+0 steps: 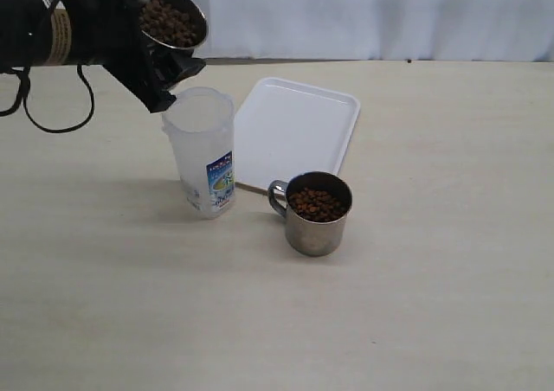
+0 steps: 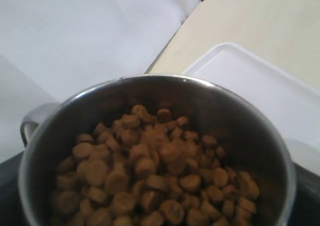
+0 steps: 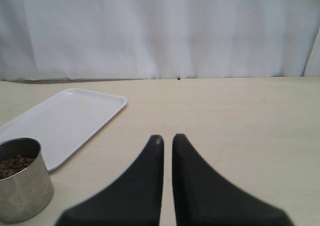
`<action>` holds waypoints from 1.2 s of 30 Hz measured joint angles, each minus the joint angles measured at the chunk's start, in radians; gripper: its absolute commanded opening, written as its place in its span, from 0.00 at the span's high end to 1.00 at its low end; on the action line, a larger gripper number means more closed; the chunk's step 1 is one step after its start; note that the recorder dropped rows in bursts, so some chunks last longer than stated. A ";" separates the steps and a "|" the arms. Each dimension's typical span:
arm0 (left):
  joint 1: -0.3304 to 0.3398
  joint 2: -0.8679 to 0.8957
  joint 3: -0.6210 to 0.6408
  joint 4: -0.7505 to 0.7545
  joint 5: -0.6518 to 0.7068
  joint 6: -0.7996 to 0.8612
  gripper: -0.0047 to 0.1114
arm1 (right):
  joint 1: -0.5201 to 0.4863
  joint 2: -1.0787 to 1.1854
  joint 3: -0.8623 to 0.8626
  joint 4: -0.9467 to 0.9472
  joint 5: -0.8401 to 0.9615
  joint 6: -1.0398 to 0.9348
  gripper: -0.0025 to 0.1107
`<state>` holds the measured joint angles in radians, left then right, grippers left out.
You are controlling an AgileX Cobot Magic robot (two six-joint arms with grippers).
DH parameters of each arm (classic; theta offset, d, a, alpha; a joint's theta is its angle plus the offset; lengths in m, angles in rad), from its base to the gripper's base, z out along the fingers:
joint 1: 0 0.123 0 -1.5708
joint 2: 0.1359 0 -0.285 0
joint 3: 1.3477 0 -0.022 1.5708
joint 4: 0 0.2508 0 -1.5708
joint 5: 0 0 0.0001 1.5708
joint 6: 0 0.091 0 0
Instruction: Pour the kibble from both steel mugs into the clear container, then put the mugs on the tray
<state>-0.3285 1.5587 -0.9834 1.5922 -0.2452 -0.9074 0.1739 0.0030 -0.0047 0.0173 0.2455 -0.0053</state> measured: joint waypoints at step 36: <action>0.119 -0.007 0.063 0.098 -0.073 0.038 0.96 | 0.069 0.000 0.000 0.000 0.000 0.000 0.93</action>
<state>-0.2095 1.5515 -0.9200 1.6898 -0.3187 -0.8698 0.2432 0.0030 -0.0047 0.0173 0.2455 -0.0053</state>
